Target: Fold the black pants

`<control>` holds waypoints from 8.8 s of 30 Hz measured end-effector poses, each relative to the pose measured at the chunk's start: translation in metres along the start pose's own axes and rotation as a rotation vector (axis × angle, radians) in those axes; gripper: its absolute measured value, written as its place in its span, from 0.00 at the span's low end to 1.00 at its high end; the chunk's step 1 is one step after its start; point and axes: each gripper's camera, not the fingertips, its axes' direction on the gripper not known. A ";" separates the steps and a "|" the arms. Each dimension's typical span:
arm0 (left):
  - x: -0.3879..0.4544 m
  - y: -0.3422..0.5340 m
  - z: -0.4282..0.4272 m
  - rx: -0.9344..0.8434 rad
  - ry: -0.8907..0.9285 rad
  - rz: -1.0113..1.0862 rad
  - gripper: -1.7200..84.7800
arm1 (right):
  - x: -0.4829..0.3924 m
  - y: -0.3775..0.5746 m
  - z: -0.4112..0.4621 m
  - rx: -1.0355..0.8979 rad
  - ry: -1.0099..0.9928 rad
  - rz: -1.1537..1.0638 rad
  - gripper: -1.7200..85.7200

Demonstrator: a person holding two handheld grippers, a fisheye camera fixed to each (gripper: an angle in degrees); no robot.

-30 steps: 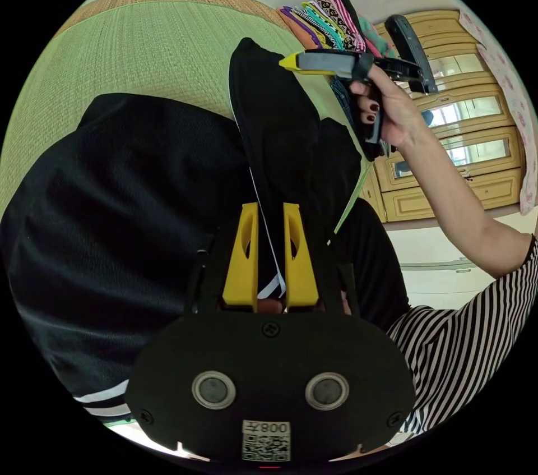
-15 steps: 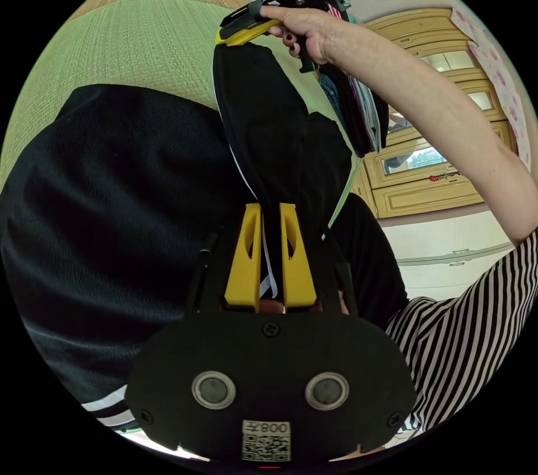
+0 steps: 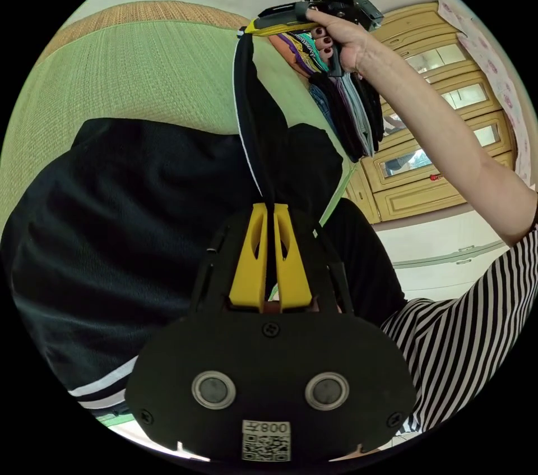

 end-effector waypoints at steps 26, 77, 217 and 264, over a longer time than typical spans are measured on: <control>0.184 -0.075 0.090 -0.274 -0.216 0.206 0.10 | 0.384 0.465 -0.084 0.332 -0.666 0.649 0.03; 0.323 -0.340 0.158 -0.101 -0.263 0.397 0.03 | 0.443 0.558 -0.130 0.554 -0.754 0.467 0.03; -0.194 0.274 -0.274 0.507 -0.452 -0.381 0.03 | -0.116 0.062 0.189 0.040 -0.247 -0.462 0.02; 0.128 -0.186 0.034 -0.026 -0.231 0.176 0.03 | 0.187 0.361 0.013 0.206 -0.240 0.318 0.02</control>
